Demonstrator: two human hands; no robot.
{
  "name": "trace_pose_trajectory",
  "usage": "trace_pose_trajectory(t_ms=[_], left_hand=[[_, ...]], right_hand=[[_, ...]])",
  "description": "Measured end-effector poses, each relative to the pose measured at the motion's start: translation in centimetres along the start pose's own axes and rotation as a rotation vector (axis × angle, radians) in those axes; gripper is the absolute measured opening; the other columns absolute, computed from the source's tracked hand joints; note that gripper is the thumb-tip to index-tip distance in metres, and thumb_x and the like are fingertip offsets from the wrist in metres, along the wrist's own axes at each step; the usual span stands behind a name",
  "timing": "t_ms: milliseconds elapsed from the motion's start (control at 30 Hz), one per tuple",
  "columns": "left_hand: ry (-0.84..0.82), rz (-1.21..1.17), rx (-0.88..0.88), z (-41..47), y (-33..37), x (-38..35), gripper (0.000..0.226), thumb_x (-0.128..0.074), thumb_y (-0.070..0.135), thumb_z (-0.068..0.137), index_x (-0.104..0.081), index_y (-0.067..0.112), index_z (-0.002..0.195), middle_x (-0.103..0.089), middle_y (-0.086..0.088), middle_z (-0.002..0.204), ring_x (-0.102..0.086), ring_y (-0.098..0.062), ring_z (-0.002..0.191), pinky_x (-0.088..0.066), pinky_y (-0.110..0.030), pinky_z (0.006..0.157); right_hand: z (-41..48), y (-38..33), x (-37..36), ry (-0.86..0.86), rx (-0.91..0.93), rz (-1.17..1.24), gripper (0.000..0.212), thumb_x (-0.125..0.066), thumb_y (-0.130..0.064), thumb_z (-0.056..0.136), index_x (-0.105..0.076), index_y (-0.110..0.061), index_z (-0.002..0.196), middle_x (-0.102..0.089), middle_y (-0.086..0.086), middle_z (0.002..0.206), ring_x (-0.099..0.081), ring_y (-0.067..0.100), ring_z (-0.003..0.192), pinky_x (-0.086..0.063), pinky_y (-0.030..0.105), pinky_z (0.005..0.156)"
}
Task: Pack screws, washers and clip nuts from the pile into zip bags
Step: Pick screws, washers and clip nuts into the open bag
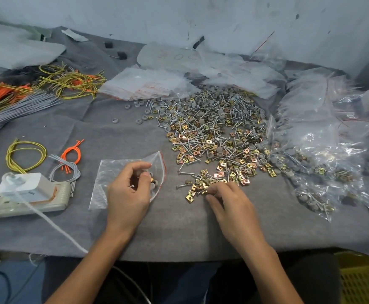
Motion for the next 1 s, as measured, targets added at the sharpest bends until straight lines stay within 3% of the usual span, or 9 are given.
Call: trace_pose_trajectory(t_ms=[100, 233, 300, 400, 600, 700, 867, 933, 1000], left_hand=[[0.002, 0.002, -0.009, 0.0, 0.0, 0.1, 0.022, -0.06, 0.018, 0.091, -0.067, 0.037, 0.097, -0.065, 0.014, 0.081, -0.059, -0.007, 0.065, -0.046, -0.017, 0.06], [-0.003, -0.001, -0.01, 0.0, 0.2, 0.0, 0.022, -0.059, 0.017, 0.091, -0.067, 0.036, 0.097, -0.065, 0.014, 0.081, -0.058, -0.006, 0.065, -0.045, -0.016, 0.061], [-0.006, -0.001, -0.01, -0.1, 0.3, 0.0, 0.022, -0.059, 0.016, 0.091, -0.067, 0.036, 0.097, -0.064, 0.014, 0.08, -0.058, -0.006, 0.066, -0.045, -0.015, 0.061], [0.0, 0.007, -0.012, -0.1, 0.5, 0.0, 0.022, -0.059, 0.016, 0.091, -0.067, 0.036, 0.096, -0.065, 0.015, 0.08, -0.059, -0.005, 0.067, -0.045, -0.014, 0.062], [0.013, 0.004, 0.003, -0.2, 0.7, 0.0, 0.021, -0.059, 0.016, 0.09, -0.067, 0.035, 0.095, -0.066, 0.015, 0.081, -0.061, -0.006, 0.068, -0.048, -0.018, 0.063], [0.015, 0.009, 0.005, 0.0, 0.6, 0.0, 0.019, -0.059, 0.017, 0.089, -0.067, 0.033, 0.096, -0.067, 0.016, 0.083, -0.064, -0.006, 0.071, -0.049, -0.018, 0.066], [0.021, 0.018, -0.006, 0.0, 0.5, 0.0, 0.021, -0.058, 0.018, 0.089, -0.067, 0.036, 0.095, -0.067, 0.015, 0.084, -0.063, -0.01, 0.07, -0.048, -0.016, 0.064], [0.022, 0.018, -0.005, -0.1, 0.5, 0.0, 0.021, -0.058, 0.019, 0.089, -0.067, 0.037, 0.095, -0.067, 0.015, 0.084, -0.063, -0.009, 0.07, -0.048, -0.016, 0.064], [0.022, 0.018, -0.002, -0.1, 0.4, 0.0, 0.021, -0.059, 0.019, 0.089, -0.067, 0.037, 0.095, -0.067, 0.015, 0.084, -0.063, -0.01, 0.071, -0.049, -0.017, 0.065]], right_hand=[[-0.4, -0.1, 0.3, 0.04, 0.028, 0.091, 0.009, -0.058, -0.028, 0.101, -0.064, -0.025, 0.106, -0.053, -0.011, 0.105, -0.055, 0.01, 0.095, -0.049, 0.031, 0.081], [-1.0, -0.8, 0.5, 0.094, 0.037, 0.248, 0.008, -0.057, -0.024, 0.102, -0.06, -0.029, 0.107, -0.063, -0.018, 0.092, -0.06, 0.001, 0.088, -0.044, 0.014, 0.072], [-1.0, -1.1, 0.3, 0.079, 0.017, 0.369, 0.015, -0.058, -0.02, 0.101, -0.063, -0.028, 0.113, -0.068, -0.02, 0.097, -0.063, -0.002, 0.093, -0.047, 0.011, 0.076], [-0.5, -1.0, 0.1, 0.063, 0.01, 0.334, 0.024, -0.061, -0.012, 0.099, -0.067, -0.024, 0.119, -0.068, -0.02, 0.108, -0.062, -0.006, 0.102, -0.046, 0.009, 0.087], [1.3, 4.2, 4.2, 0.276, -0.167, 0.118, 0.018, -0.064, -0.018, 0.098, -0.069, -0.019, 0.115, -0.07, -0.008, 0.102, -0.064, 0.01, 0.09, -0.051, 0.03, 0.083], [1.1, 7.8, 6.7, 0.344, -0.262, -0.033, 0.015, -0.064, -0.016, 0.096, -0.07, -0.016, 0.109, -0.07, -0.001, 0.096, -0.061, 0.013, 0.08, -0.045, 0.028, 0.074], [0.6, 10.1, 7.6, 0.224, -0.34, -0.192, 0.023, -0.065, -0.016, 0.095, -0.071, -0.012, 0.117, -0.065, 0.013, 0.114, -0.054, 0.033, 0.11, -0.043, 0.045, 0.093], [0.3, 8.7, 7.3, 0.259, -0.3, -0.2, 0.029, -0.07, -0.017, 0.091, -0.069, -0.016, 0.12, -0.06, 0.012, 0.113, -0.053, 0.033, 0.108, -0.043, 0.043, 0.091], [0.3, 5.7, 6.2, 0.26, -0.148, -0.125, 0.025, -0.075, -0.014, 0.087, -0.072, -0.019, 0.112, -0.059, 0.002, 0.105, -0.057, 0.025, 0.096, -0.043, 0.034, 0.083]])
Point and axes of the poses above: each hand's wrist, its own z-axis towards the middle knuckle, its own x-axis out of the back of the hand, y = z × x, the point moved 3 cm from there along z, towards the middle knuckle
